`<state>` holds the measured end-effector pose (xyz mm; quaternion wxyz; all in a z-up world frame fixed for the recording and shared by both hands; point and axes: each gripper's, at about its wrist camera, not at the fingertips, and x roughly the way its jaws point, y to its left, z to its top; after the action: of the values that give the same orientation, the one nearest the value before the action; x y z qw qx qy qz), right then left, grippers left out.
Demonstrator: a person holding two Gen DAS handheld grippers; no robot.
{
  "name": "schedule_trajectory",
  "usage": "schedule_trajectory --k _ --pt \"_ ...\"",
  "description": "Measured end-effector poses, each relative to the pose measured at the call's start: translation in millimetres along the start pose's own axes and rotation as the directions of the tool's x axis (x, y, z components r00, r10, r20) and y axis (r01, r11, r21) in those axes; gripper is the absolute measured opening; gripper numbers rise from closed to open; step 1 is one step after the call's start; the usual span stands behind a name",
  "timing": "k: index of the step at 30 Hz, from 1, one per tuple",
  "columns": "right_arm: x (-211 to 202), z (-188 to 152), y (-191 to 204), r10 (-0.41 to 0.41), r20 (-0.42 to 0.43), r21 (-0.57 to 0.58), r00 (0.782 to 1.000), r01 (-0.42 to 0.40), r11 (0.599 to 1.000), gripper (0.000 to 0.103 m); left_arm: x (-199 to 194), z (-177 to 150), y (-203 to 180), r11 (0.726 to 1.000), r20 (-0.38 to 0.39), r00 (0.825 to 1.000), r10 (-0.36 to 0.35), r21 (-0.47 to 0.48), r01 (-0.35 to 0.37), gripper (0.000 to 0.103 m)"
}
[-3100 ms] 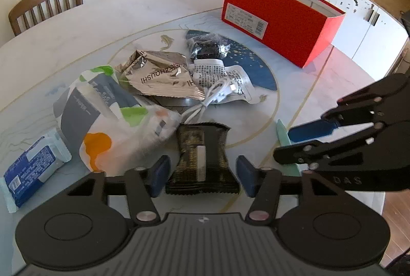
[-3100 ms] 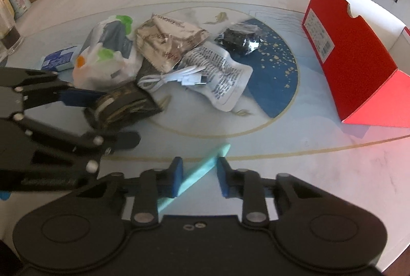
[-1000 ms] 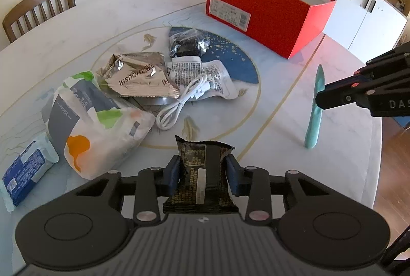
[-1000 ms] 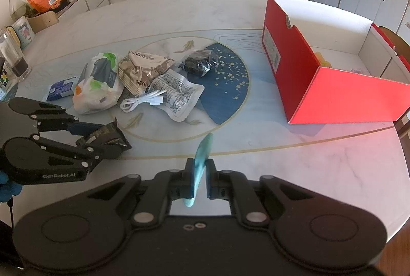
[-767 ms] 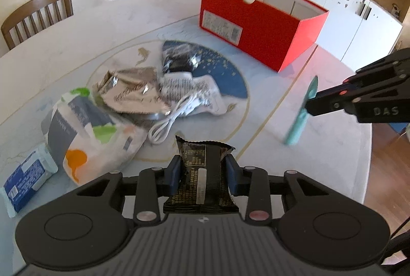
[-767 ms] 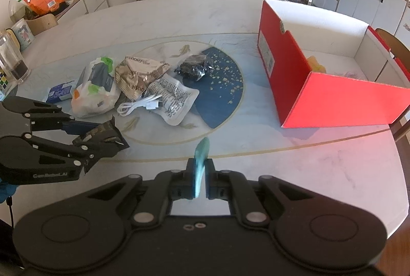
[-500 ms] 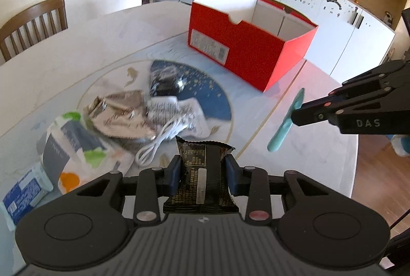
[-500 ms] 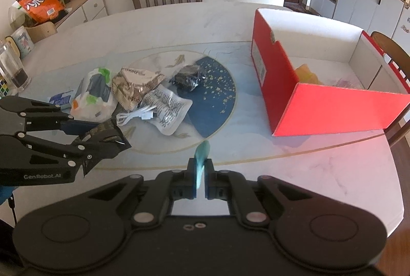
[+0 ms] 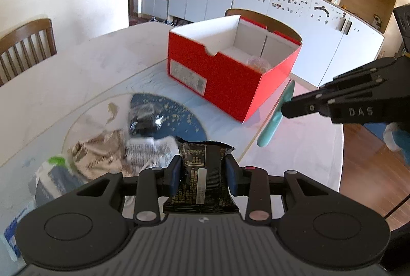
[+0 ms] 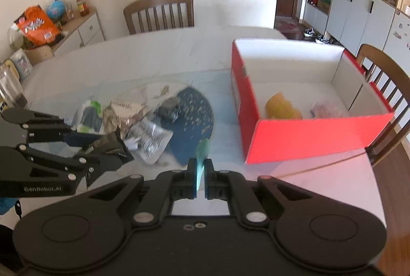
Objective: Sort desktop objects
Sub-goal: 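Carry the snack bar and green stick over the red shoebox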
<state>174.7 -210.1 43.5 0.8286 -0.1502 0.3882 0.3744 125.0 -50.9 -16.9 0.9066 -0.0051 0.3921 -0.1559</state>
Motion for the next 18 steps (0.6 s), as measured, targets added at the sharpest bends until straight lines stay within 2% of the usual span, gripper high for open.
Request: schedule_trajectory --k 18 --pt "-25 61 -79 0.003 0.13 -0.024 0.992 0.0 1.0 0.004 25 85 -44 0.999 0.075 0.997 0.014 0.048 -0.017 0.034"
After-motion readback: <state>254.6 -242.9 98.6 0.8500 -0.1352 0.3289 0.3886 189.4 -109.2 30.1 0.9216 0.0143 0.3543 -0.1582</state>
